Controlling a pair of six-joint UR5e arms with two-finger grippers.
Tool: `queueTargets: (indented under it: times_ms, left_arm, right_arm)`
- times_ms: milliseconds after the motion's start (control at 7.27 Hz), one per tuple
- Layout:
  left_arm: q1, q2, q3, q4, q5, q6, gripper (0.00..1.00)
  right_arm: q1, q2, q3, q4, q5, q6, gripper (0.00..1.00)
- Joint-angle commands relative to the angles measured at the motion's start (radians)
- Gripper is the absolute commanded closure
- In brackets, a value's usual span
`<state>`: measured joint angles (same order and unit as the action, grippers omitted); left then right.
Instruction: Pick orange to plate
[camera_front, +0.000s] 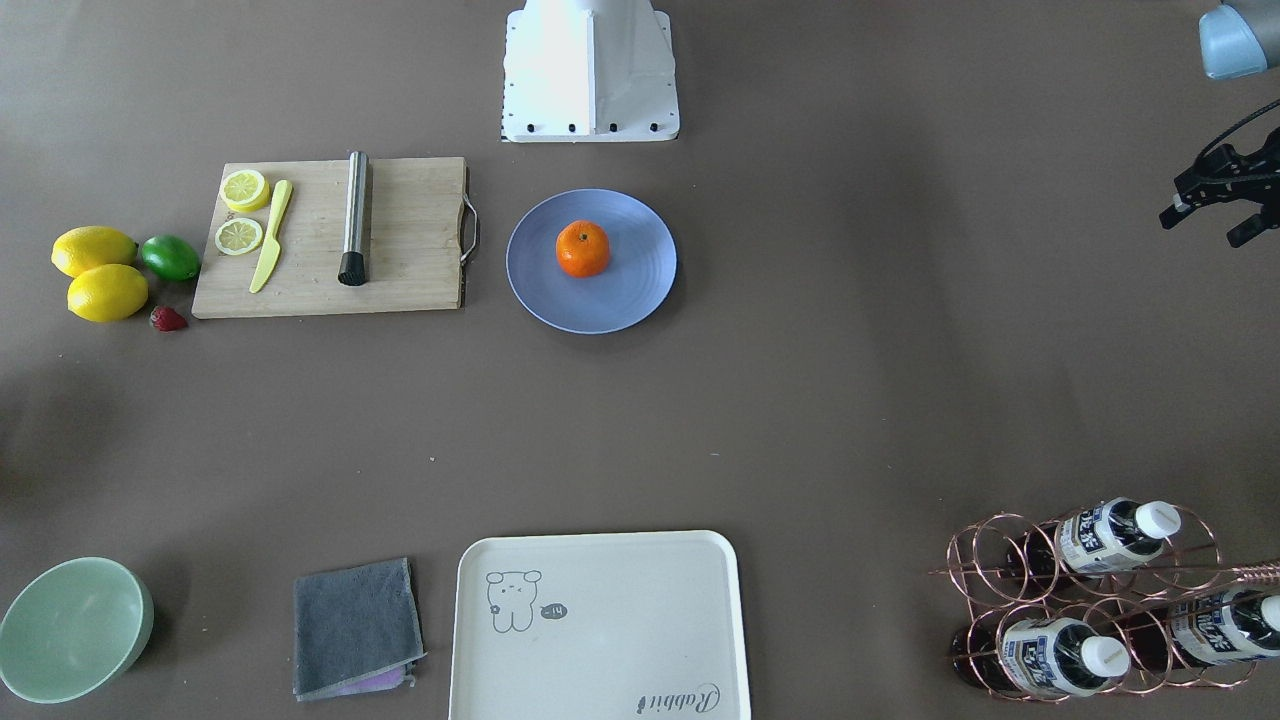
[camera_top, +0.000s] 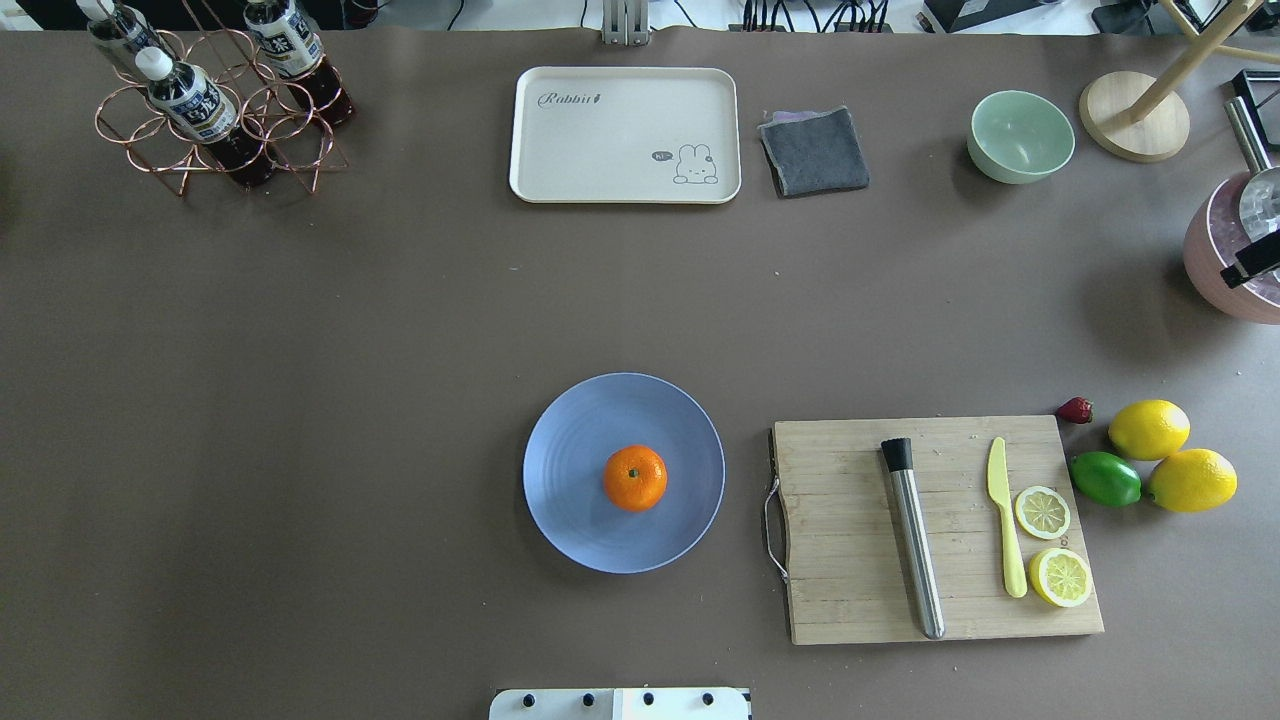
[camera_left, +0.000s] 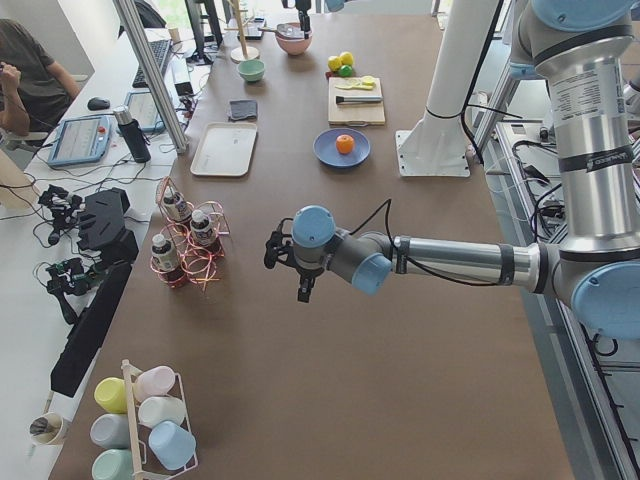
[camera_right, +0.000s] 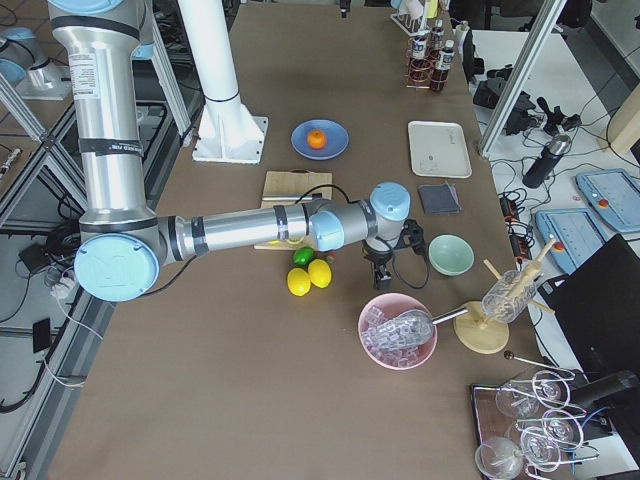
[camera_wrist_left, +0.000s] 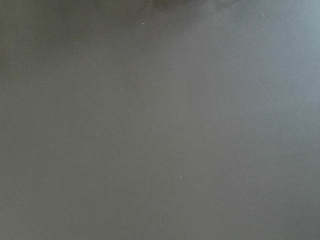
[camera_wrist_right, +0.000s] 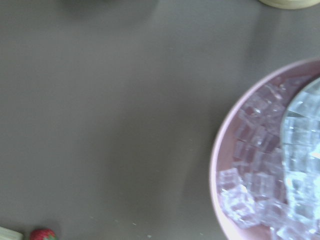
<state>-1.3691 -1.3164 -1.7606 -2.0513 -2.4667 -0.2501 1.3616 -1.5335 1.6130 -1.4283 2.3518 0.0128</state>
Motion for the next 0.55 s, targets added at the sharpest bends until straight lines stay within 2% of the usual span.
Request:
queueTargets:
  times_ms: [0,413]
  left_arm:
    - [-0.048,0.028,0.052,0.000,0.002,0.098,0.03]
    - [-0.047,0.016,0.059,0.017,0.041,0.097,0.03]
  right_arm:
    - [0.103,-0.014,-0.103,-0.001,0.015,-0.172,0.00]
    - [0.134,-0.031,-0.099,0.000,0.014,-0.172,0.00]
